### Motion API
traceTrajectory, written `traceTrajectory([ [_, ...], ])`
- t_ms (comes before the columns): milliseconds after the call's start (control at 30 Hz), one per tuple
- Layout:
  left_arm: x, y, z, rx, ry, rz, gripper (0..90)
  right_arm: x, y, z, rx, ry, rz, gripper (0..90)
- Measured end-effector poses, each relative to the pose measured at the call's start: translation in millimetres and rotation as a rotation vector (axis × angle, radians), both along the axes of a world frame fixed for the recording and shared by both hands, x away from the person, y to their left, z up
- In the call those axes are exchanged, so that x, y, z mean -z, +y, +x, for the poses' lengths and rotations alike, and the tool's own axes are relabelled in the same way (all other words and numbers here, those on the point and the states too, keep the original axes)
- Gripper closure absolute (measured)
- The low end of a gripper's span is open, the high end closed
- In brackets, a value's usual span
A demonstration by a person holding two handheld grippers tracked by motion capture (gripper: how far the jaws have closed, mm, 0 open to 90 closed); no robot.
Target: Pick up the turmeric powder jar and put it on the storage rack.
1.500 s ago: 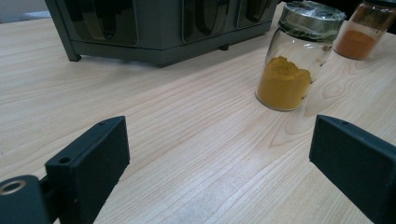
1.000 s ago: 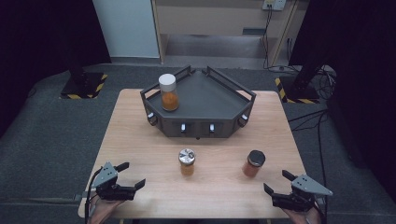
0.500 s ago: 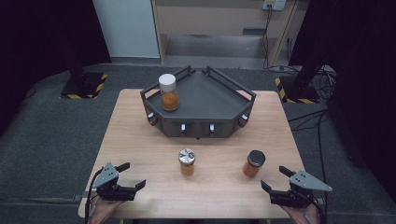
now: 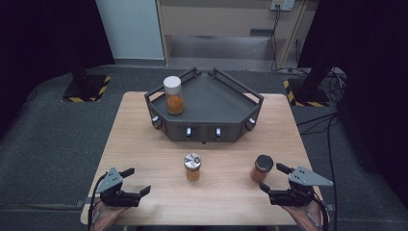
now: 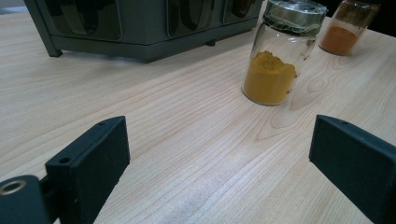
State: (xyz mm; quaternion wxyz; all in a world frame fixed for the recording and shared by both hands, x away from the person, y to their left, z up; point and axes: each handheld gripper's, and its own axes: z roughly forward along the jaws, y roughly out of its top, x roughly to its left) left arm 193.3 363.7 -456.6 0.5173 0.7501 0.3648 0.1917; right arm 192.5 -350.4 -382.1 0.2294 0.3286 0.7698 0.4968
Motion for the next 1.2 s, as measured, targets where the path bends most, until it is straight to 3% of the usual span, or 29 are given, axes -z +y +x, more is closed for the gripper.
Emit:
traceTrajectory([
  [200, -0.1, -0.6, 0.7, 0.005, 0.001, 0.005, 4.2, -9.3, 16.9, 12.6, -0.062, -0.006, -0.03, 11.9],
  [400, -0.1, -0.8, 1.0, 0.006, 0.003, 0.007, 4.3, -12.0, 32.4, 27.1, -0.121, 0.002, -0.028, 11.9],
  [733, -0.8, -2.1, 1.4, 0.006, 0.008, 0.015, 4.4, -15.0, 57.0, 44.2, -0.185, 0.018, -0.053, 12.0],
  [1200, -1.6, -3.0, 1.6, 0.008, 0.01, 0.023, 4.4, -12.5, 88.3, 73.6, -0.268, 0.062, -0.03, 12.1],
])
